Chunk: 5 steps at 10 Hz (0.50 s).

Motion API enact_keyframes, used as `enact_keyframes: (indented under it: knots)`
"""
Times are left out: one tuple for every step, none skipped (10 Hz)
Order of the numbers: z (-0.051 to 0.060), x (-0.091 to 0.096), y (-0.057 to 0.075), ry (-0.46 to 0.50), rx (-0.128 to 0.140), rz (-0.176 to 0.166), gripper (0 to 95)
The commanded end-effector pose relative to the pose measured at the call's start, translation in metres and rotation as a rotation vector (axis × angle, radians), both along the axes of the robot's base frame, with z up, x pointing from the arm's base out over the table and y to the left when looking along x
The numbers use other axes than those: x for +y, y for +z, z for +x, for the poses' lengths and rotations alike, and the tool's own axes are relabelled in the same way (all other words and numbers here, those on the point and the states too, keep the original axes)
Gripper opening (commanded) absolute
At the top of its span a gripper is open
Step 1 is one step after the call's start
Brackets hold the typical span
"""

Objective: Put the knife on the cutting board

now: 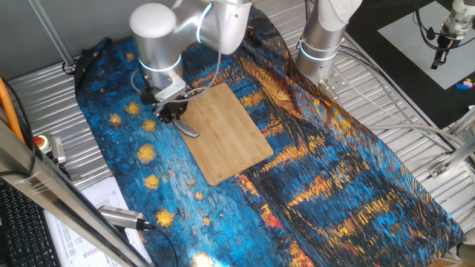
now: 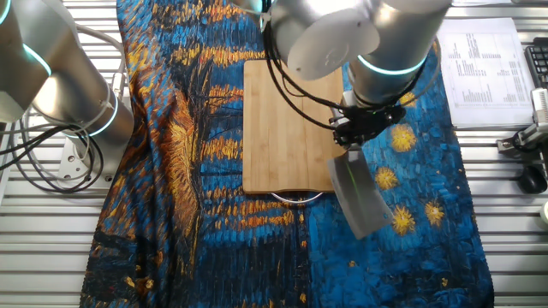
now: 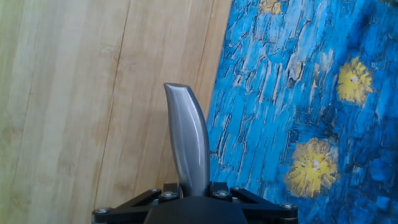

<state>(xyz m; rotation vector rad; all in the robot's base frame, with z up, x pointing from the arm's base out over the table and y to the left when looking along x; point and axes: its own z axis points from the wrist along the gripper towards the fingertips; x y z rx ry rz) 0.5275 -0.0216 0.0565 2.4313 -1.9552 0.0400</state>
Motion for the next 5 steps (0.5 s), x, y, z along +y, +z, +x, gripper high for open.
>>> enact_keyframes:
  knots:
    - [0.001,0.009,0.001,-0.048,0.011,0.002,0.0]
    - [0.002,0.017,0.002,-0.069,0.016,0.002,0.0]
    - [0.003,0.027,0.002,-0.093,0.02,0.001,0.0]
    - [0.003,0.034,0.003,-0.107,0.024,-0.002,0.0]
    - [0.003,0.041,0.003,-0.113,0.025,-0.011,0.0]
